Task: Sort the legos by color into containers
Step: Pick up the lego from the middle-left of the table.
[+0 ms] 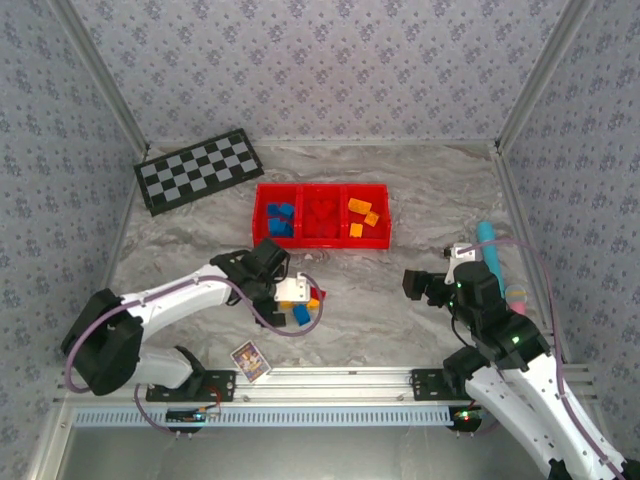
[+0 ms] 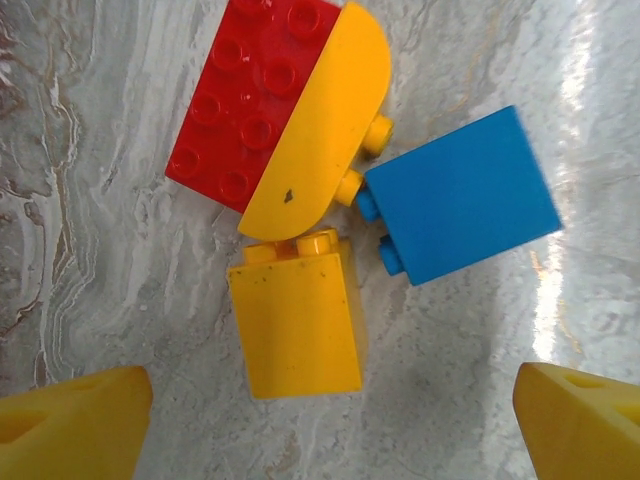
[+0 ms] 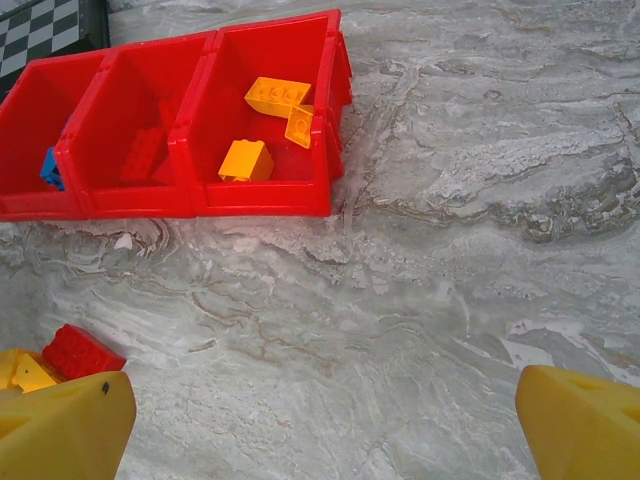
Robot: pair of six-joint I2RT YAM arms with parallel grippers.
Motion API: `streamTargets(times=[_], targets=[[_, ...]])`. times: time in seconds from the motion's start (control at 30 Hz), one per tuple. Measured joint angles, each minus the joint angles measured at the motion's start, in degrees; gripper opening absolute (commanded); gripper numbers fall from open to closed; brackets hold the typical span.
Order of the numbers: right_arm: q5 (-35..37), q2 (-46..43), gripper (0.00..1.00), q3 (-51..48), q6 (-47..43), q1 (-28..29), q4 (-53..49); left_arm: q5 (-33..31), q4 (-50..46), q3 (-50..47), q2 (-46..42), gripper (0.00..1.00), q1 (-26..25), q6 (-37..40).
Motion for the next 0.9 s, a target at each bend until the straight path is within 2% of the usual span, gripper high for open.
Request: streamTargets(times=[0.1,0.3,0.4,0.57,0.73,0.83,0.9], targets=[[0.0,0.0,1.0,0.0,0.0,0.0,0.0,-0.7,2.4,-0.5,1.4,0.85,0.0,-0.4],[0.0,0.0,1.0,0.0,0.0,0.0,0.0,-1.6,7.1,-0.9,4.0,0.83,0.0,-1.9],[0.0,0.0,1.0,0.0,0.0,0.0,0.0,-2.1,8.0,-0.9,5.6,0.76,0.0,-2.6],[0.0,0.0,1.0,-0.2,0.0,0.0,0.0,-2.4,8.1,-0.9,8.6,0.71,0.0,-2.6],[0.0,0.0,1.0,-0.2,0.0,0.0,0.1,-1.7,7.6,-0.9,8.9,0.56,0.0,-2.9],[0.0,0.0,1.0,-0.2,0.0,0.0,0.1,-1.1,7.2,-0.9,8.9,0.53,0.0,-2.8],[0.0,0.0,1.0,-0.3,0.0,0.0,0.1,-0.9,7.2,-0.9,8.9,0.43,0.0,-2.8]])
